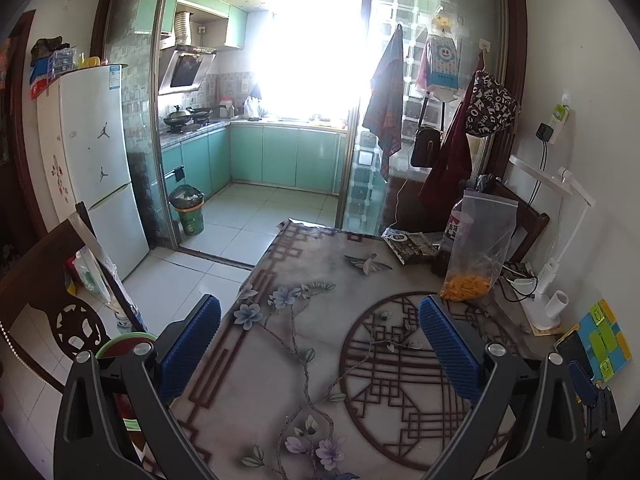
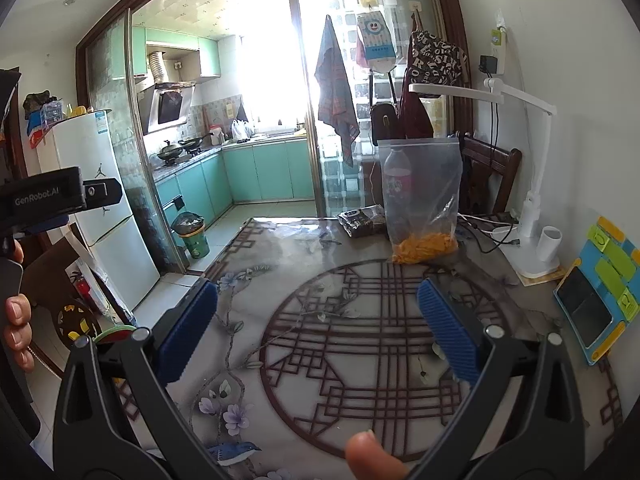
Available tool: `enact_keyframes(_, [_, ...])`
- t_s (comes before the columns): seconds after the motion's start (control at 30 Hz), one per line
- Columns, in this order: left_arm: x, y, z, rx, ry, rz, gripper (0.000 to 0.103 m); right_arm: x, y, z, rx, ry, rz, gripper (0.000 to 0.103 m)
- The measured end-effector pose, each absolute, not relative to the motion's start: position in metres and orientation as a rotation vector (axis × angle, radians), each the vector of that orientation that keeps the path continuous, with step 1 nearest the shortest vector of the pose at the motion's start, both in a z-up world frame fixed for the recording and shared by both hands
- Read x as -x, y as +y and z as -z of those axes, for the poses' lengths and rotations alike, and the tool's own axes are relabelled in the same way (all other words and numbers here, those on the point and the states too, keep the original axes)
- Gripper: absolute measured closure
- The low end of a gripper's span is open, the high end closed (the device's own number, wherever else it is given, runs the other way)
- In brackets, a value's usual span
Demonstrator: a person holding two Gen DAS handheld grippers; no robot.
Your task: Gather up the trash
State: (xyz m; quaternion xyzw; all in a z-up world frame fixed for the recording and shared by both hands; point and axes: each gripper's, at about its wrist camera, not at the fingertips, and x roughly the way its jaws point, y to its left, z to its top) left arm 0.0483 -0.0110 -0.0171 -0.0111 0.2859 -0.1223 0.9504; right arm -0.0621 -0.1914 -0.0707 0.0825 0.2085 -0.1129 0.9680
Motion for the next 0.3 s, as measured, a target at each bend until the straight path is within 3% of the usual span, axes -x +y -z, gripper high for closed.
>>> enact_keyframes(0.17, [-0.072,-0.020,0.062,0.009,0.676,0.252,0.008,0.054,-0.208,0.097,-0.177,0.497,0.264,0.004])
enact_keyframes(0.3, [-0.097,-0.027,0.153,-0.037,0.751,0.237,0.008,0.042,-0.235,0.150,-0.151,0.617,0.341,0.004])
